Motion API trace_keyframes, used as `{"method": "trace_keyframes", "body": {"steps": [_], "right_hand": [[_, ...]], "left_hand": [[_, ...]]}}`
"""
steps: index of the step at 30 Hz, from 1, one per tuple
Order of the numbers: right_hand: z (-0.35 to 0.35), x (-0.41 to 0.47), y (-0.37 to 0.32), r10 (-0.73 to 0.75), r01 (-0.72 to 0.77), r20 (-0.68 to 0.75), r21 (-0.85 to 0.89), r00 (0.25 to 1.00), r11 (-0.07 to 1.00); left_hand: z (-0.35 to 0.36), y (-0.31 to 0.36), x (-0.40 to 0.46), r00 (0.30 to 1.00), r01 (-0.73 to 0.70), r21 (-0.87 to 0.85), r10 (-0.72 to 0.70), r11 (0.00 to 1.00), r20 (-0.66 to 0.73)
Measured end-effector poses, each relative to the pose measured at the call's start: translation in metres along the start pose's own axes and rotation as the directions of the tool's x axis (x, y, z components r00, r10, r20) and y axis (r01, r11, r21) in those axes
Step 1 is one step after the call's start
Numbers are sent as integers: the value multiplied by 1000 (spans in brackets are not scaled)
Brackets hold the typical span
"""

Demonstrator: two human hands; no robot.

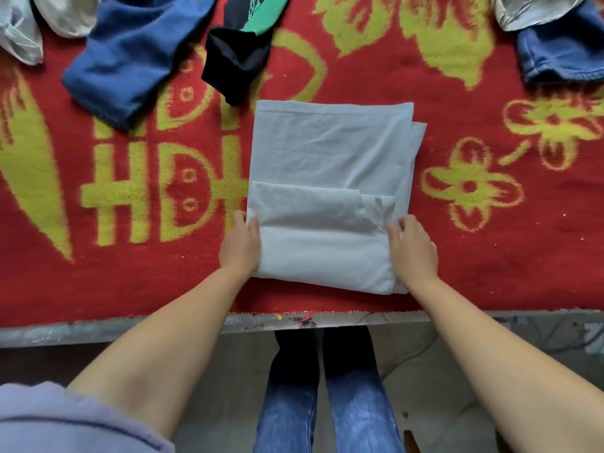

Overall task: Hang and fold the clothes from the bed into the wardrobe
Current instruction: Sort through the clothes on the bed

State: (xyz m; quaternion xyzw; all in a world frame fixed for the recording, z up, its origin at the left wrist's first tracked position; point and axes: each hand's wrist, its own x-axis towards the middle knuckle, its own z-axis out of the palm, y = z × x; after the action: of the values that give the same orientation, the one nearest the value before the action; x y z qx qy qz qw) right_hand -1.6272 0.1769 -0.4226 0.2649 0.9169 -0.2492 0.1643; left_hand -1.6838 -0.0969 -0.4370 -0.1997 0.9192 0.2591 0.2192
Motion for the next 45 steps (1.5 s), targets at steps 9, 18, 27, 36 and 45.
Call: {"method": "trace_keyframes", "body": {"steps": [9, 18, 27, 36, 45], "right_hand": [[21, -59, 0, -477, 681, 500, -395, 723, 616], [-26, -31, -27, -267, 549, 723, -182, 637, 816], [-124, 118, -65, -407, 329, 469, 242, 784, 913], [-53, 159, -77, -27, 7, 76, 255, 997, 967], [-38, 156, -59, -13, 5, -139, -59, 990, 998]], "left_hand": [[2, -32, -34, 489, -870, 394, 610, 295, 623], [-34, 1, -23, 603, -731, 242, 437, 638, 668], [-119, 117, 83, 692, -336, -131, 339, 933, 638], [-36, 85, 110, 998, -18, -492, 42, 870, 37], [-9, 83, 99, 969, -47, -248, -16, 968, -246]]}}
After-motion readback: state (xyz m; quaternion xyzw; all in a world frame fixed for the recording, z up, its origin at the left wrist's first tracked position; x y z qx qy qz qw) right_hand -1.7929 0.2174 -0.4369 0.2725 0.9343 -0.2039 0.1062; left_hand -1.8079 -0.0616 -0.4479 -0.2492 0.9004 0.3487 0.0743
